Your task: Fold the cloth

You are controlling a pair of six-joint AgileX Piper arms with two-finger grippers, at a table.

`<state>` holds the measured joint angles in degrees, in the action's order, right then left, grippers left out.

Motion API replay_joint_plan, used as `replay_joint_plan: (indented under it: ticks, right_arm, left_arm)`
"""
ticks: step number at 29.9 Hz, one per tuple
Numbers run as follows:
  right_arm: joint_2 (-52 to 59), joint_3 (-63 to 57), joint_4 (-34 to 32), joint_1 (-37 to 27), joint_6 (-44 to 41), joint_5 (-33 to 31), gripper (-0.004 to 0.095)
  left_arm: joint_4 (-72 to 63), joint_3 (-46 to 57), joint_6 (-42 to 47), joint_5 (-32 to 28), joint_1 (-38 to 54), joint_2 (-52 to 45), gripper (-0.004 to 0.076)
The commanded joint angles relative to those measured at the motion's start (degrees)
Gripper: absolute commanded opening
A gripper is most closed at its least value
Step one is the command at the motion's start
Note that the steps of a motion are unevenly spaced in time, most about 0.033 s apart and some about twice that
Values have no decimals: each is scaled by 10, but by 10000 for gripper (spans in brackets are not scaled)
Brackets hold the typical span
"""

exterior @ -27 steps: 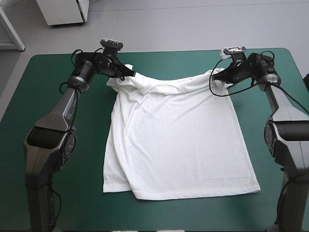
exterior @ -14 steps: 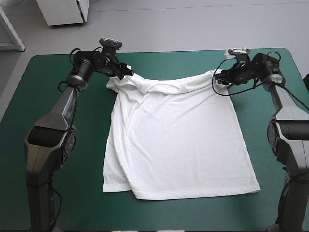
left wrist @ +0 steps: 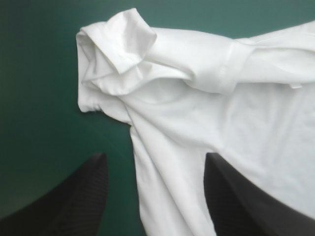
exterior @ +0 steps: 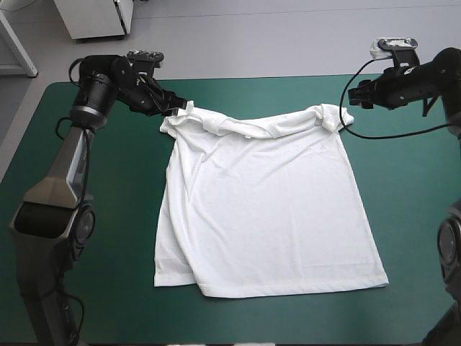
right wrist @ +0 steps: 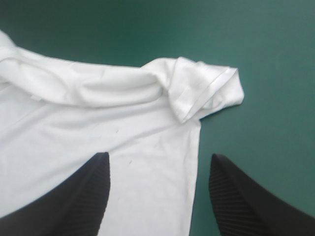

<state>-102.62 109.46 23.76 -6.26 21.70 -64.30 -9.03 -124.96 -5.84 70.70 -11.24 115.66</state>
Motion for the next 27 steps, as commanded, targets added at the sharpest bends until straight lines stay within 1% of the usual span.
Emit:
replay_joint_plan:
  ticks: [1, 3, 6, 11, 14, 16, 19, 21, 27]
  right_arm:
    - [109, -52, -12, 9, -21, -26, 565]
    - [160, -105, -28, 19, -23, -22, 565]
    - [237, -191, -33, 39, -26, -14, 564]
    - [333, -336, -59, 93, -50, 8, 518]
    - [365, -406, -74, 121, -71, -4, 519]
    - [377, -435, -87, 135, -79, -21, 519]
    - [387, -464, -89, 140, -81, -22, 519]
    - [388, -466, -89, 140, -81, -23, 519]
    - [388, -466, -88, 140, -82, -21, 519]
  left_arm:
    - [-39, 31, 24, 33, -6, -103, 427]
    - [-37, 75, 27, 33, -15, -146, 427]
    - [-24, 168, 32, 33, -34, -216, 427]
    - [-22, 375, 41, 33, -61, -329, 427]
    - [-26, 480, 49, 33, -63, -371, 428]
    - [-26, 532, 53, 33, -63, -391, 428]
    - [-37, 591, 53, 33, -63, -406, 428]
    - [-59, 621, 40, 33, -63, -406, 428]
    - [-59, 699, 41, 35, -87, -406, 428]
